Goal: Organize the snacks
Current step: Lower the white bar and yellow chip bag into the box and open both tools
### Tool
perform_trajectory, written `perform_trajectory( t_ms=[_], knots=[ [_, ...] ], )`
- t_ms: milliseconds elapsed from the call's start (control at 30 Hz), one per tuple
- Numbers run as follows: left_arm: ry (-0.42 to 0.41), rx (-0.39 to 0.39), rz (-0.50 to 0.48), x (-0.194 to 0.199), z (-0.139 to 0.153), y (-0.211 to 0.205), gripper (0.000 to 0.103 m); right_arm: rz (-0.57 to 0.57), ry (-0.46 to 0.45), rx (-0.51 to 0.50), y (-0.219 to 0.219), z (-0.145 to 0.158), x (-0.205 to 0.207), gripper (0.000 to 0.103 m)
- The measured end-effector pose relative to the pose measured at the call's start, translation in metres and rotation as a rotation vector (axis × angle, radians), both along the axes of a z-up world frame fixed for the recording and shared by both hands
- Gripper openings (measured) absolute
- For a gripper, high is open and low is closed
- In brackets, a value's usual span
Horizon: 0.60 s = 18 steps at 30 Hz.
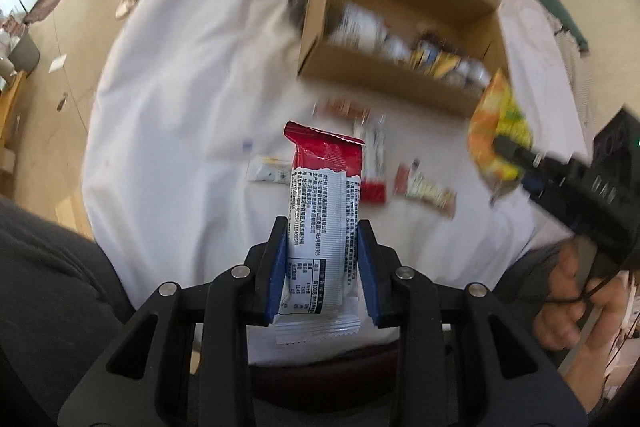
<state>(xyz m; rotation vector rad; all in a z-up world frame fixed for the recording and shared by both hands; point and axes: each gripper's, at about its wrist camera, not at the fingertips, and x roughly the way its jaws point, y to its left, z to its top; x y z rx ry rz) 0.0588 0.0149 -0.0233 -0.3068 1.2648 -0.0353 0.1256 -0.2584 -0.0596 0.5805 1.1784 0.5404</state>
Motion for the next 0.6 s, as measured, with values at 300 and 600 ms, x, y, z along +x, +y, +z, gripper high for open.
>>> perform_trajectory(
  t_ms=[300, 600],
  knots=[
    [-0.093, 0.018, 0.005, 0.040, 0.031, -0.001, 0.029, -0.048, -0.057, 0.021, -0.016, 0.022, 0.006, 0.041],
    [-0.192, 0.052, 0.002, 0.082, 0.050, -0.007, 0.029, -0.117, -0.142, 0.046, -0.034, 0.050, 0.049, 0.041]
  ],
)
